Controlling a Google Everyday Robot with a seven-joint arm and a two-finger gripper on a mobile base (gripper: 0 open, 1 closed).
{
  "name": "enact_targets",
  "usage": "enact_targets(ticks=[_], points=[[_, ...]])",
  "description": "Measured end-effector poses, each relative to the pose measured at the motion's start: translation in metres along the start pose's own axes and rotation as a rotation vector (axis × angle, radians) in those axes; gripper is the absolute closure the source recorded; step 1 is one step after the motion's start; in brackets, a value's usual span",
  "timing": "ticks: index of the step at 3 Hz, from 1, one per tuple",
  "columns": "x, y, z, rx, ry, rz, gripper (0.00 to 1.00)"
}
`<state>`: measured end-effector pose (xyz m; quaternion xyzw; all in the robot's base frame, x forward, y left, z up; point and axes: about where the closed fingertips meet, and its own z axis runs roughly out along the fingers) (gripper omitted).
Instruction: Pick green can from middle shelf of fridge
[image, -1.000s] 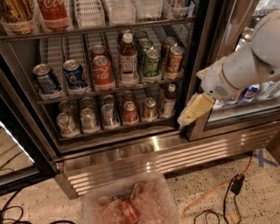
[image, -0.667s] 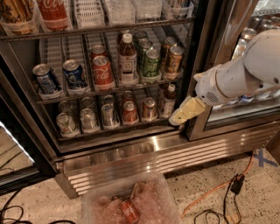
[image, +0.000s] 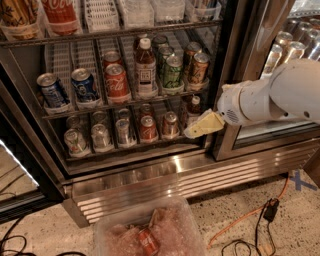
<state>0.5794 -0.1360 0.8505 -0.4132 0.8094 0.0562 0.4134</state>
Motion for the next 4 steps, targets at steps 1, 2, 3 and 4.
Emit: enact_targets(ticks=[1,2,3,4], points=[[0.0,0.001,0.0,-0.002,-0.013,0.007,0.0],[-0.01,-0.001,0.019,-0.002,-0.089,0.032,0.0],[-0.022,-0.004,0.042,0.005,-0.179,0.069,0.0],[-0.03,-0.006,0.058,0.009,-0.239,0.087,0.0]])
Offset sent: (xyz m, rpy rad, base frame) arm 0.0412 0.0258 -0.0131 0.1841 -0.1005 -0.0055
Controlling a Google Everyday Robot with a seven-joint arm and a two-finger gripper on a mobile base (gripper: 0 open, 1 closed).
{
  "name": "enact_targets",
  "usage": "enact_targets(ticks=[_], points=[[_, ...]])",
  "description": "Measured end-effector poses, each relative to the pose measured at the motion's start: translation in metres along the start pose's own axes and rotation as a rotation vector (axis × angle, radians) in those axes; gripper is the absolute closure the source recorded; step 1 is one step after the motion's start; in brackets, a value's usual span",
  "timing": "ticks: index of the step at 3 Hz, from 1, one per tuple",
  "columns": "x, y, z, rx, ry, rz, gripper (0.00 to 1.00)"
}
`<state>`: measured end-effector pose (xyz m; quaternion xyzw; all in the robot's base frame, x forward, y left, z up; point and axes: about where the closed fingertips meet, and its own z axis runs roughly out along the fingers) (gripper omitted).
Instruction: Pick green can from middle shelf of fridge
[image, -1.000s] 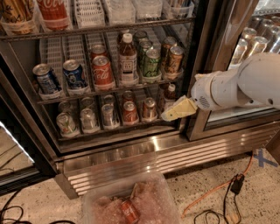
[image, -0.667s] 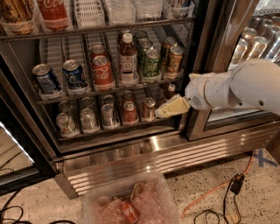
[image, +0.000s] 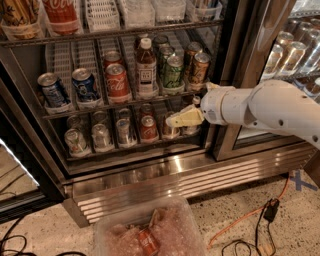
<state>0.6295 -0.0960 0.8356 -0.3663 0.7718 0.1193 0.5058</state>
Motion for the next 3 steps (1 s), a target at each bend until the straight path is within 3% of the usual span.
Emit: enact_targets(ticks=[2,3], points=[[-0.008,0.019,0.037,-0.035,-0.088,0.007,0.0],[-0.008,0.019,0.037,-0.035,-0.088,0.007,0.0]])
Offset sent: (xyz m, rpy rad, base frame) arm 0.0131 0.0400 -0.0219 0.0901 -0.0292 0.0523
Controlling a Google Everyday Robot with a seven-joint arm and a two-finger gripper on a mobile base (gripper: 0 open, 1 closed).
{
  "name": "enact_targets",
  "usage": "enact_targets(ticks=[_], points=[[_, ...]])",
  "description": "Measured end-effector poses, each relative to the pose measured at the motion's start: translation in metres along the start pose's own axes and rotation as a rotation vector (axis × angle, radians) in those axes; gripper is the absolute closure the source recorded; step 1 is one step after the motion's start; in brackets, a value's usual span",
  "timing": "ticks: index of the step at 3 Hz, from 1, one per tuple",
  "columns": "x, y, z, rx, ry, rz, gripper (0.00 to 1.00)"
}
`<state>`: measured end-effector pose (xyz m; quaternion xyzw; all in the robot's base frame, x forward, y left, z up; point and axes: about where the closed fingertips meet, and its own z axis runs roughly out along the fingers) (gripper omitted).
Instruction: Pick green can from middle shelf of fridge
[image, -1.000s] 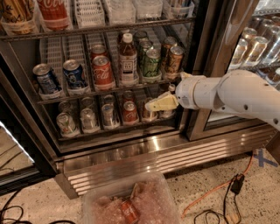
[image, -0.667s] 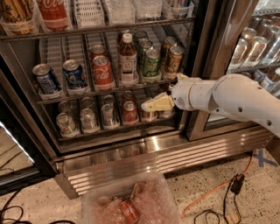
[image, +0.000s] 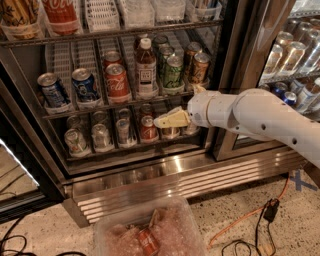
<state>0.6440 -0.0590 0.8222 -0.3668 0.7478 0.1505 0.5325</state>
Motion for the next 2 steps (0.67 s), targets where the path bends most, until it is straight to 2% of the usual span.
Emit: enact_targets(ticks=[2], points=[[0.011,-0.029,0.037,0.079,-0.034,0.033,0.0]])
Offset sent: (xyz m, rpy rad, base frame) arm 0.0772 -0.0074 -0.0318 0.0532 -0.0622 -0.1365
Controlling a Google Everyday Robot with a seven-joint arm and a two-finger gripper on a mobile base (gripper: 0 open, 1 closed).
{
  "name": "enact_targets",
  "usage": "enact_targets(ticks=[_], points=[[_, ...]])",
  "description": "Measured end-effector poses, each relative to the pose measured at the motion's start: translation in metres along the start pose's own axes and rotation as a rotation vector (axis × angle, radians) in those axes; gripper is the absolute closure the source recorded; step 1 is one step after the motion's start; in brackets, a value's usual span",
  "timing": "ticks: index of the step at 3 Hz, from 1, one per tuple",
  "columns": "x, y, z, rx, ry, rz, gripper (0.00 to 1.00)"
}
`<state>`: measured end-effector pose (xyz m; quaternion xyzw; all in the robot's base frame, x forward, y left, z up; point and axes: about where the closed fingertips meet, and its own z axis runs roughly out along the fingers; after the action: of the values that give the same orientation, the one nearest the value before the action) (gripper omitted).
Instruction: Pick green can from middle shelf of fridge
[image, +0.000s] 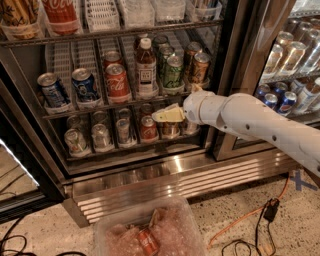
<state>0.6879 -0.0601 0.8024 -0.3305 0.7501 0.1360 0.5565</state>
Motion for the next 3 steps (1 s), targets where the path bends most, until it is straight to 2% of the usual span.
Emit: enact_targets(ticks=[1,3], points=[[0.0,-0.014,0.015,0.039,-0.023,-0.003,0.0],[-0.017,-0.031,0.023,0.136,-0.104,-0.024,0.0]])
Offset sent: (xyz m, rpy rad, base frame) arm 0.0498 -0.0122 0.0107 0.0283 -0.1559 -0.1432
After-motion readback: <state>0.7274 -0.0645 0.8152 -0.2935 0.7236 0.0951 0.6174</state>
